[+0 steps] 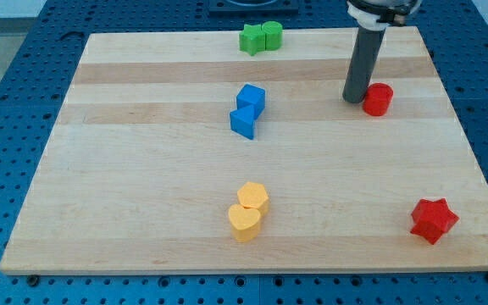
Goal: Push the red circle to the red star
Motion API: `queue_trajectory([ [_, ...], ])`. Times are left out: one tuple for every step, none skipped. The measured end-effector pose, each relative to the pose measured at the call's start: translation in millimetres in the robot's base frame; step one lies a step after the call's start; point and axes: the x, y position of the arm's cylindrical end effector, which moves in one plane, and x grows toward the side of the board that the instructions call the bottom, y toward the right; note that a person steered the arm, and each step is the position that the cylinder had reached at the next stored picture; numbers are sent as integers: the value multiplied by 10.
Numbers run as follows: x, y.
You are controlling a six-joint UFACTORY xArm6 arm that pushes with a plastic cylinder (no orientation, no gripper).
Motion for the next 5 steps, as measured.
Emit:
queue_trajectory([
  [-247,55],
  [-121,329],
  [369,356],
  [789,356],
  [1104,356],
])
